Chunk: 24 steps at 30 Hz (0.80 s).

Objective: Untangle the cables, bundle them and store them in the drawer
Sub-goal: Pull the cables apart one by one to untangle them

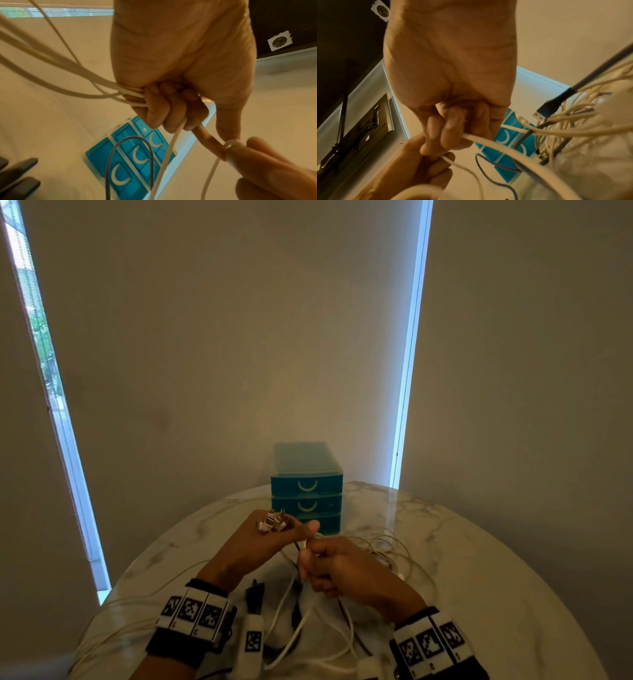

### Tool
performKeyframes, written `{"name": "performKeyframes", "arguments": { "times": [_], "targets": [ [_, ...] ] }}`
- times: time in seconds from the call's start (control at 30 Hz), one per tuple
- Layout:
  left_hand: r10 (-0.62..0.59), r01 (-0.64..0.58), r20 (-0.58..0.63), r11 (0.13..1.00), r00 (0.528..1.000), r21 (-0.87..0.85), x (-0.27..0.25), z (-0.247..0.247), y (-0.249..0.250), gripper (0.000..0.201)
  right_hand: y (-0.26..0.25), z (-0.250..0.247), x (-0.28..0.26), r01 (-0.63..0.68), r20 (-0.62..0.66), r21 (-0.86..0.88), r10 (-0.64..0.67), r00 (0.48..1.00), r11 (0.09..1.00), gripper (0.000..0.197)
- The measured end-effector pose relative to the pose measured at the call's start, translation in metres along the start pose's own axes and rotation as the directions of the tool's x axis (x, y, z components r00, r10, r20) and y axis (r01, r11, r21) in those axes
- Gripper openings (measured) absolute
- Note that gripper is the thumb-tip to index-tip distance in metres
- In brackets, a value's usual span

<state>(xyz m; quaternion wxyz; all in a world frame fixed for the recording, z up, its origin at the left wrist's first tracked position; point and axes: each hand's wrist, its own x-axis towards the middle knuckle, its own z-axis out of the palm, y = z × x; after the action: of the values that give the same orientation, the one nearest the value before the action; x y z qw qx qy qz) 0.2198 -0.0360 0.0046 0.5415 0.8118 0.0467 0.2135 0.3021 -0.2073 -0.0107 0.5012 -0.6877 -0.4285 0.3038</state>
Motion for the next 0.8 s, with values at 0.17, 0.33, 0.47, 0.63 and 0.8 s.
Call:
{"name": "performKeyframes", "arguments": {
  "times": [0.17, 0.33, 0.47, 0.63, 0.8],
  "targets": [
    [0.074, -0.093, -0.194, 0.992, 0.978, -0.089, 0.003, -0.004, -0.001, 0.017, 0.002, -0.009, 0.002, -0.065, -0.194, -0.014, 0.061, 0.979, 0.998, 0.058],
    [0.035, -0.216, -0.487, 0.922, 0.873, -0.321, 0.006, -0.025, -0.011, 0.033, 0.032, -0.035, 0.014, -0.011, -0.492, 0.488, 0.285, 0.822, 0.873, 0.028],
    [0.059, -0.214, -0.448, 0.928, 0.892, -0.304, 0.004, -0.025, -0.01, 0.03, 0.028, -0.033, 0.006, -0.028, -0.509, 0.412, 0.255, 0.822, 0.911, 0.03],
    [0.12, -0.151, -0.215, 0.979, 0.969, -0.135, 0.001, -0.002, 0.002, 0.018, -0.003, 0.002, 0.005, 0.134, -0.428, 0.218, -0.029, 0.903, 0.967, 0.039],
    [0.085, -0.089, -0.118, 0.995, 0.989, -0.035, 0.001, -0.003, -0.003, 0.015, -0.001, 0.002, 0.011, 0.288, -0.63, 0.233, -0.082, 0.773, 0.929, 0.043]
  ]
}}
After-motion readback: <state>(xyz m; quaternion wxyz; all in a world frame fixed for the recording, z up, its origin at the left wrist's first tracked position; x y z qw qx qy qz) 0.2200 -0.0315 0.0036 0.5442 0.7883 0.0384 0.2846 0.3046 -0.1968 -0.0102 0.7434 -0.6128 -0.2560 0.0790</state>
